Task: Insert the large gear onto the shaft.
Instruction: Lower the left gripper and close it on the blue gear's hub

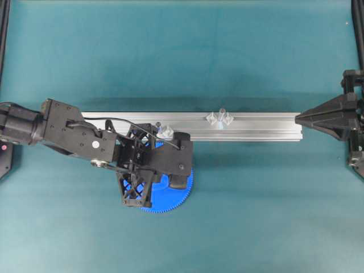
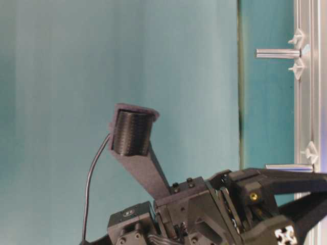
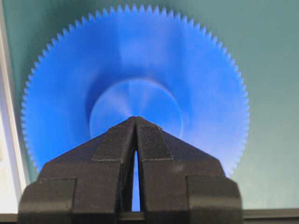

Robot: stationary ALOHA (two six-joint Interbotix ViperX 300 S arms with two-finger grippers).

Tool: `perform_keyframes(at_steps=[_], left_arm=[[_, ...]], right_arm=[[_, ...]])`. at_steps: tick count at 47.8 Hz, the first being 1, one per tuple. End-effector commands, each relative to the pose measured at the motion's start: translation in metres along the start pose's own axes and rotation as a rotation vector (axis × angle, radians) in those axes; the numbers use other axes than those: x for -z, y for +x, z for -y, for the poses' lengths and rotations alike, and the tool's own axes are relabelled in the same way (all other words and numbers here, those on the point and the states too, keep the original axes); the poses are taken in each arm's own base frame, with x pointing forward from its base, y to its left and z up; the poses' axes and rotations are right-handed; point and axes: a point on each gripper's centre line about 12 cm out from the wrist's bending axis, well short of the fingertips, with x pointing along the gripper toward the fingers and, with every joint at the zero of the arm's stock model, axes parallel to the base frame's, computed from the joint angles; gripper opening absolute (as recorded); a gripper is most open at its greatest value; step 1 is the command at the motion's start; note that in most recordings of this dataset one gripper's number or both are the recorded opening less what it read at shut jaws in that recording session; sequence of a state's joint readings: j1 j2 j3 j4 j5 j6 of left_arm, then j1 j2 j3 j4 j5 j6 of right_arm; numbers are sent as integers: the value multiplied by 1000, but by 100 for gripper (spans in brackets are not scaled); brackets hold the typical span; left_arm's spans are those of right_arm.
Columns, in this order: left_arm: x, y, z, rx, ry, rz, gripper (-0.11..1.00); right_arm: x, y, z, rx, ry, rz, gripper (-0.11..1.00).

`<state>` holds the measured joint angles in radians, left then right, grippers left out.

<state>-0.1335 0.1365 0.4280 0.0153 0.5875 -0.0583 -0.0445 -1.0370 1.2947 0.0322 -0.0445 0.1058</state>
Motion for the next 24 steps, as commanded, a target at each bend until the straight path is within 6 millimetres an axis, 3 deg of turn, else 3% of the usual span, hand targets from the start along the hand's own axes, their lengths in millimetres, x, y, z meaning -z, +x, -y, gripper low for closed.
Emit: perform_keyframes(at_steps=[1, 24], left_arm=[[-8, -9, 3, 1, 14, 11, 1], [-14, -9, 3, 0, 18, 11, 1]], right_arm=[[-4, 1, 0, 1, 11, 16, 7], [-4, 1, 0, 1, 11, 16, 7]])
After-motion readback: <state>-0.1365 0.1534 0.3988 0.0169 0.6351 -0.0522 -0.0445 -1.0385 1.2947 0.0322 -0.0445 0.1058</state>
